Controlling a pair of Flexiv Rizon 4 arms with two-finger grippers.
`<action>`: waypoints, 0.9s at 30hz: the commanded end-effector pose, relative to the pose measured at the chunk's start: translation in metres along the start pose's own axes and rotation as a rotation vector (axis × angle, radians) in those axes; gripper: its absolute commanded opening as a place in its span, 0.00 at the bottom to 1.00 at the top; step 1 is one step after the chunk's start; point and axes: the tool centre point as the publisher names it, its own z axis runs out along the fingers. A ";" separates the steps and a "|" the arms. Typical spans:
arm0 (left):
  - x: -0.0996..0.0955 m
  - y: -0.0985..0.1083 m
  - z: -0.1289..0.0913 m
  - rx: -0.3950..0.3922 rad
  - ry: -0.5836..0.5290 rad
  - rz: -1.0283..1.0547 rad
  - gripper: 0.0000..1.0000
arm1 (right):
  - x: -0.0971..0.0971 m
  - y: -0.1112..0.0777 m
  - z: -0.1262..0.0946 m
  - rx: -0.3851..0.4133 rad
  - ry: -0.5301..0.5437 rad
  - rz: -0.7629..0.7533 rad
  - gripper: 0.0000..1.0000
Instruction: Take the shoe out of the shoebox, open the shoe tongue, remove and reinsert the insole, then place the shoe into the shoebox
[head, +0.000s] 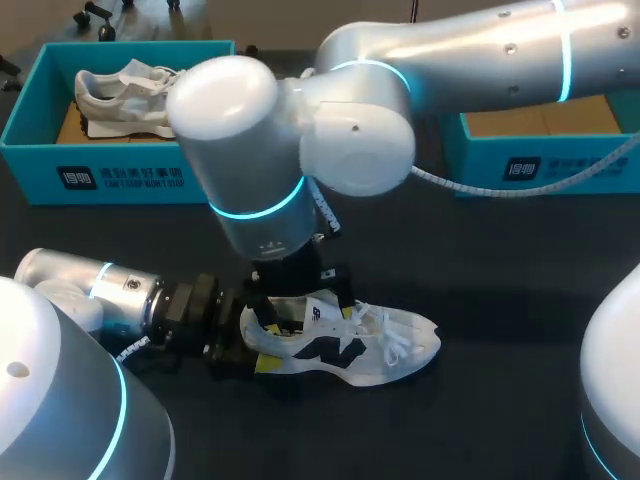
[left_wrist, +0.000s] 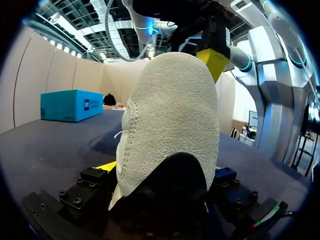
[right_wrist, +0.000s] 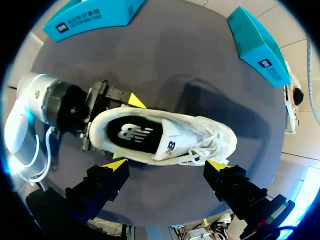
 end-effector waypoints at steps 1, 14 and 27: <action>-0.001 0.002 0.000 0.000 -0.003 0.000 0.00 | 0.002 0.002 0.006 -0.014 -0.353 0.501 1.00; -0.001 0.002 0.000 0.000 -0.003 0.000 0.00 | -0.018 0.013 0.025 -0.044 -0.320 0.501 1.00; -0.001 0.002 0.000 0.000 -0.003 0.000 0.00 | -0.035 0.015 0.033 -0.037 -0.294 0.508 1.00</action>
